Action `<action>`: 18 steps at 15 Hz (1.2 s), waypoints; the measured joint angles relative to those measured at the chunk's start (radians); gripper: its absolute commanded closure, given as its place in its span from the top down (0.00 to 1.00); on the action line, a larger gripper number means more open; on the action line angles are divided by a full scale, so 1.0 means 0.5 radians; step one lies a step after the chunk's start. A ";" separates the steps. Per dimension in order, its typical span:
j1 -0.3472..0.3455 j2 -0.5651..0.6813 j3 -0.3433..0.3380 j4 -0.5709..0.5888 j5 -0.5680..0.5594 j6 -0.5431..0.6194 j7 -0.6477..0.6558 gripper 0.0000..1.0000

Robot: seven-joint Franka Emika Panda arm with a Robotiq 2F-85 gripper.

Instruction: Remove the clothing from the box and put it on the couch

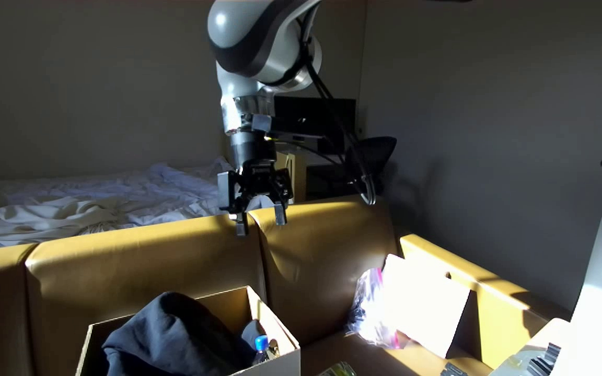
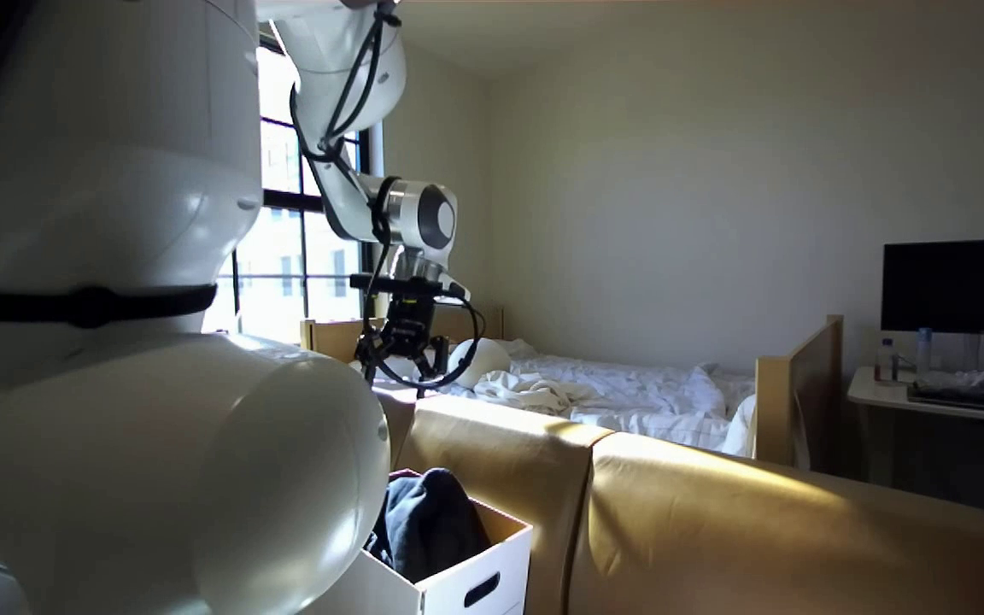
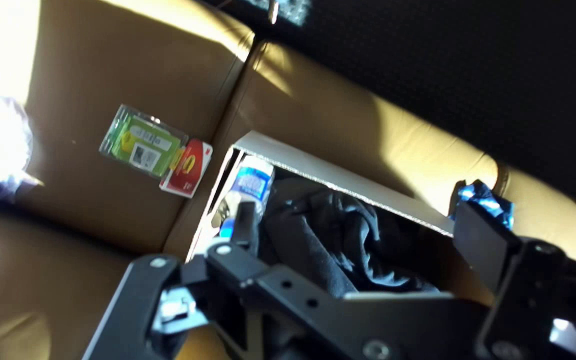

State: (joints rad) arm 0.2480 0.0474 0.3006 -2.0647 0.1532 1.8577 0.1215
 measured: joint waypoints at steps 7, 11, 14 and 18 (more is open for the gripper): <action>0.521 0.803 -0.016 0.524 -0.759 0.638 0.838 1.00; 0.576 0.893 -0.058 0.607 -0.763 0.637 0.848 1.00; 0.570 0.867 -0.063 0.606 -0.763 0.636 0.847 1.00; 0.579 0.878 -0.073 0.618 -0.758 0.636 0.831 1.00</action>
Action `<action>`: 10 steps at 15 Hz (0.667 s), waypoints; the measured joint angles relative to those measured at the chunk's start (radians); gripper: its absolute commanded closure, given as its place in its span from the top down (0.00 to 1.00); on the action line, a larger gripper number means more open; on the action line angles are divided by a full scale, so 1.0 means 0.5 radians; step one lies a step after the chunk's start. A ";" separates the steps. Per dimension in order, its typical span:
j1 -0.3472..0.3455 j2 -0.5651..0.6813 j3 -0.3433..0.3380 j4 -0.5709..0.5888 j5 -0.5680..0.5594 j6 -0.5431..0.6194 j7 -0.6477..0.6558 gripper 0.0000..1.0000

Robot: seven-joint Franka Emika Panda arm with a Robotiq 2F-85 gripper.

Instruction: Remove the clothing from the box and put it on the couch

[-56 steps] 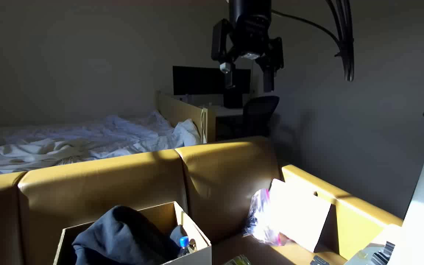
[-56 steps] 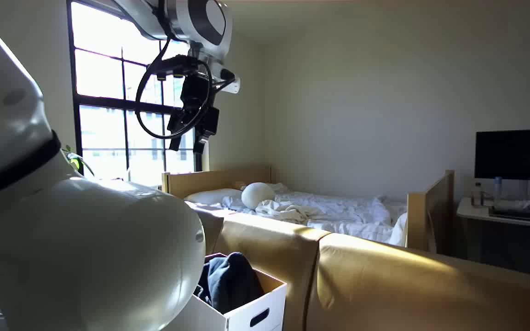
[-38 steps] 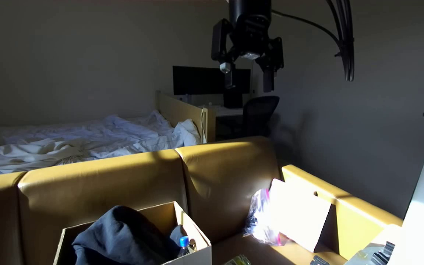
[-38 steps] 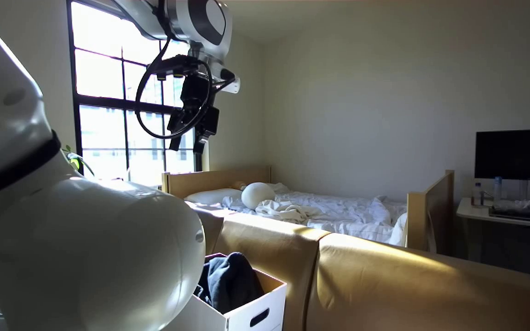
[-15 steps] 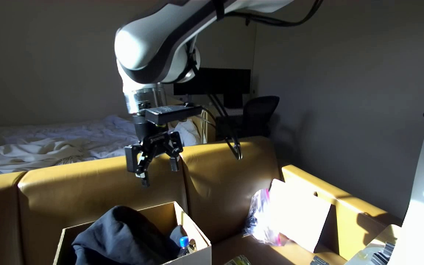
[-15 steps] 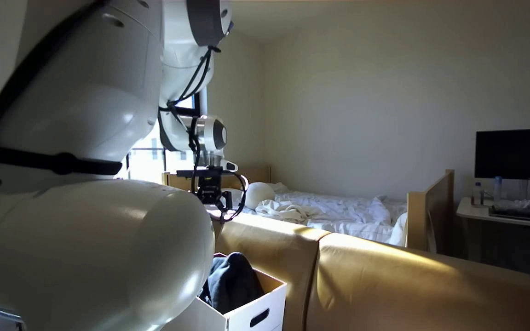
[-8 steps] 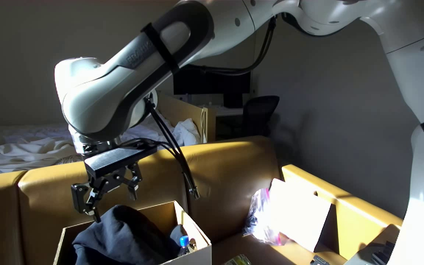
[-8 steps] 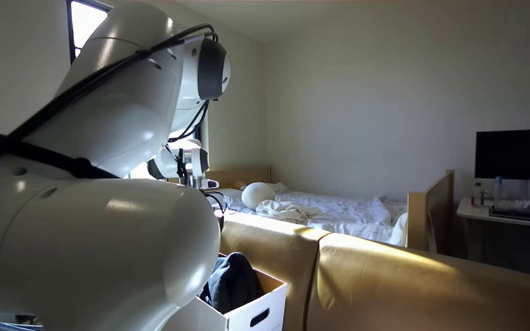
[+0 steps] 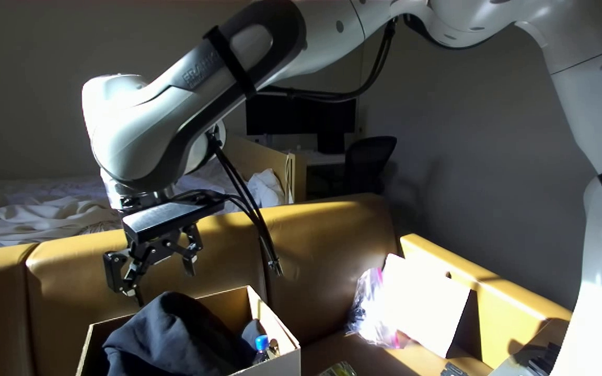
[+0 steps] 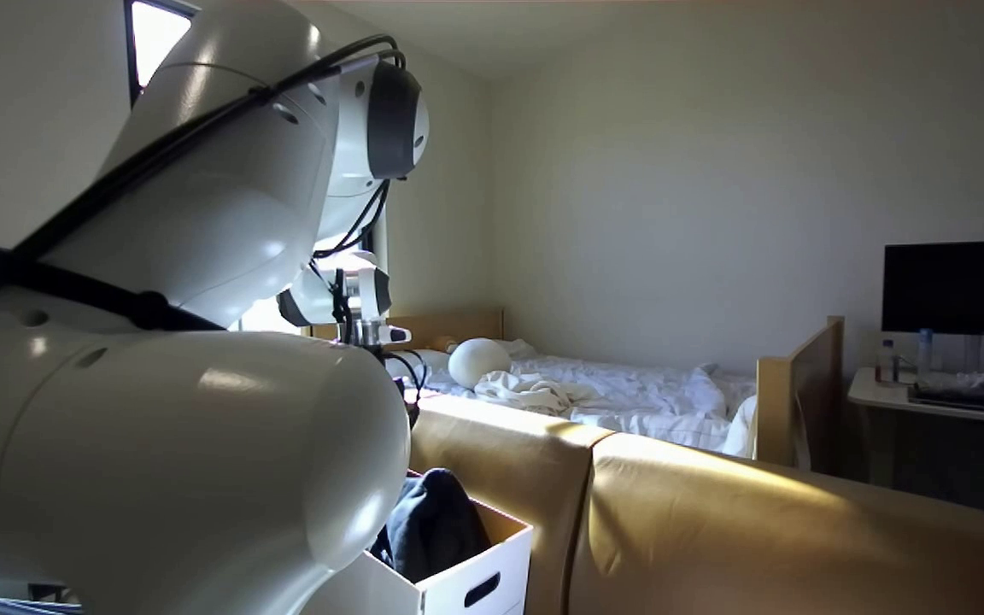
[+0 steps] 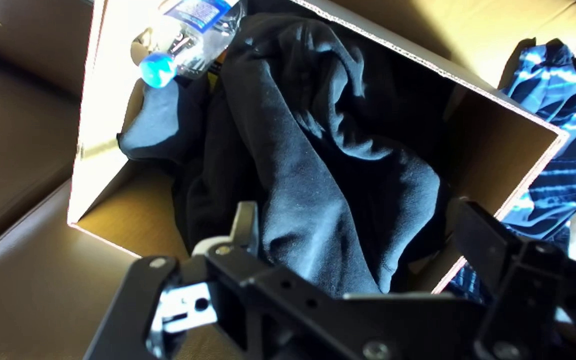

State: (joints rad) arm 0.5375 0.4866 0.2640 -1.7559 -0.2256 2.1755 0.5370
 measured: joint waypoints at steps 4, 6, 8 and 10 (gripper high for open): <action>-0.027 0.198 -0.034 0.120 0.087 -0.005 -0.190 1.00; -0.063 0.323 -0.079 0.216 0.099 -0.015 -0.282 1.00; -0.100 0.453 -0.109 0.345 0.119 -0.011 -0.379 1.00; -0.114 0.599 -0.123 0.498 0.126 -0.003 -0.438 1.00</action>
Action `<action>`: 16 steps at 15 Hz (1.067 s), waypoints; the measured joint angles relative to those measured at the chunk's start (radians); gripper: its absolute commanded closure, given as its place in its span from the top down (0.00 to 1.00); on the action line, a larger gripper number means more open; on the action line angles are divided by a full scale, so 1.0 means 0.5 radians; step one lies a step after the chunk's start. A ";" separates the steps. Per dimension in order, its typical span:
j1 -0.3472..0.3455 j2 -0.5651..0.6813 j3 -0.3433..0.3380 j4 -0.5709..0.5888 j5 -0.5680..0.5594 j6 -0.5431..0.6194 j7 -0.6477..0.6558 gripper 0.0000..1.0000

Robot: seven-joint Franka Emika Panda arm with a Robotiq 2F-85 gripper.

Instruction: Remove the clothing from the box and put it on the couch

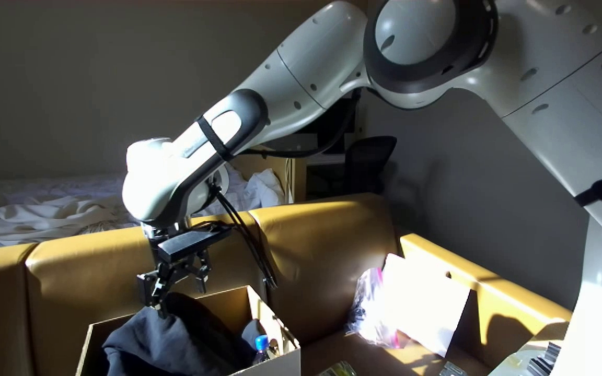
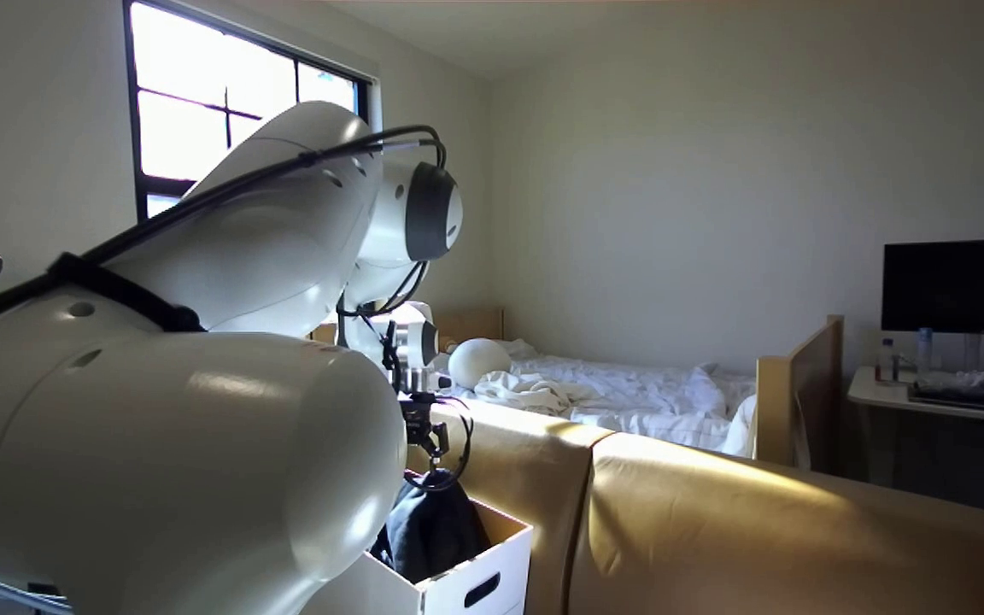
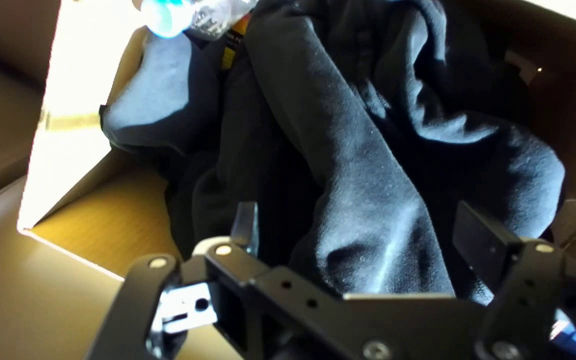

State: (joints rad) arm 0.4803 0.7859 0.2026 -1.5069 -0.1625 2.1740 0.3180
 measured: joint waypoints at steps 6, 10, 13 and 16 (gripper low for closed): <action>0.086 0.479 0.004 0.531 0.007 0.054 -0.028 1.00; 0.140 0.697 0.007 0.826 0.040 0.048 -0.072 1.00; 0.151 0.775 0.007 0.987 0.050 -0.005 -0.170 1.00; 0.172 0.856 -0.020 1.129 0.048 -0.107 -0.285 1.00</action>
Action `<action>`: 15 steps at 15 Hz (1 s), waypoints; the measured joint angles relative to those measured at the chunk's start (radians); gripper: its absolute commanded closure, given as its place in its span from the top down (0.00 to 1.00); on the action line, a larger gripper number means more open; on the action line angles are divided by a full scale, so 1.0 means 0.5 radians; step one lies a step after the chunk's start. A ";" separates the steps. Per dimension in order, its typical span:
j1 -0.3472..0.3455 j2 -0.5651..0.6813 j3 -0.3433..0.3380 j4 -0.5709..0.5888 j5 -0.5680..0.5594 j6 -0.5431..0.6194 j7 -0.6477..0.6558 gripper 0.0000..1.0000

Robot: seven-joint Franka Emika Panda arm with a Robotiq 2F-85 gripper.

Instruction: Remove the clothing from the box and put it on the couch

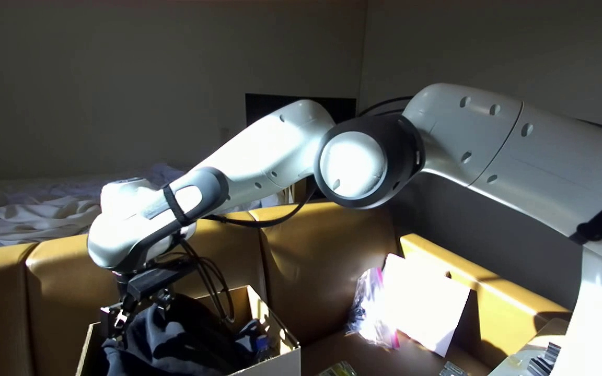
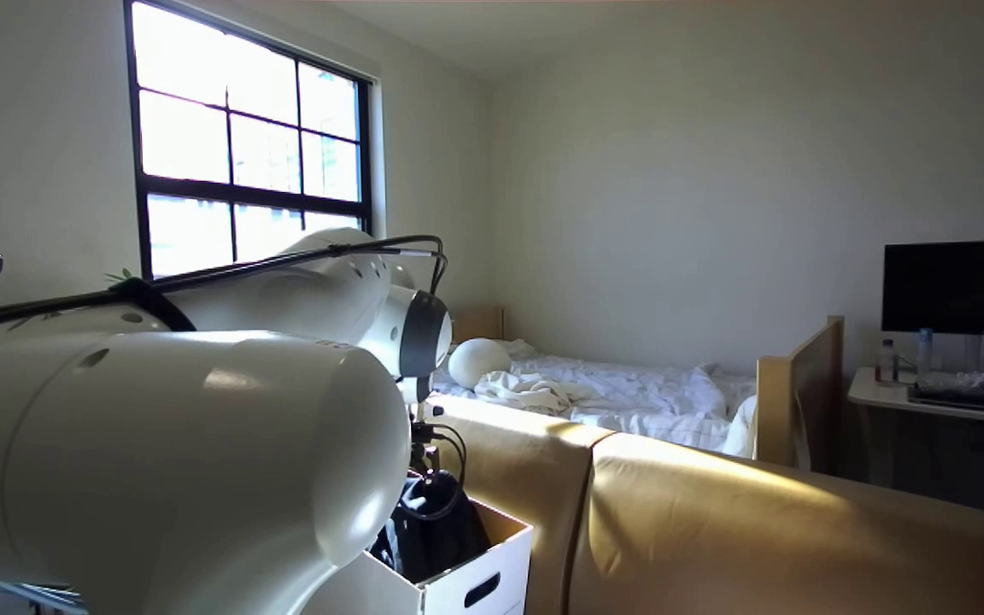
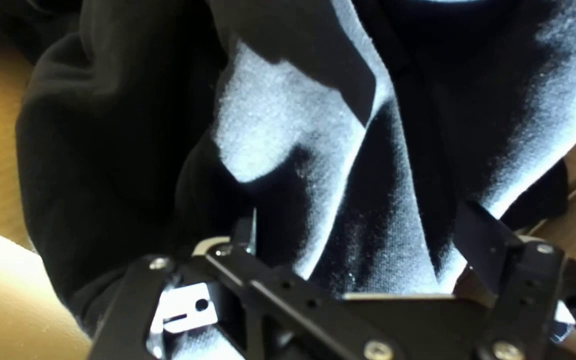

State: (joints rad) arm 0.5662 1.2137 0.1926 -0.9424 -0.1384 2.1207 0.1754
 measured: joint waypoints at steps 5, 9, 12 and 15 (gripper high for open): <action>0.112 0.167 -0.227 0.206 -0.067 -0.220 0.009 1.00; 0.106 0.250 -0.253 0.266 -0.048 -0.220 0.021 0.67; 0.076 0.290 -0.194 0.315 0.014 -0.224 0.007 0.47; 0.014 0.300 -0.064 0.357 0.129 -0.213 -0.090 0.28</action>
State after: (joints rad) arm 0.5732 1.3636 0.1608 -0.7641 -0.0737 2.0143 0.1302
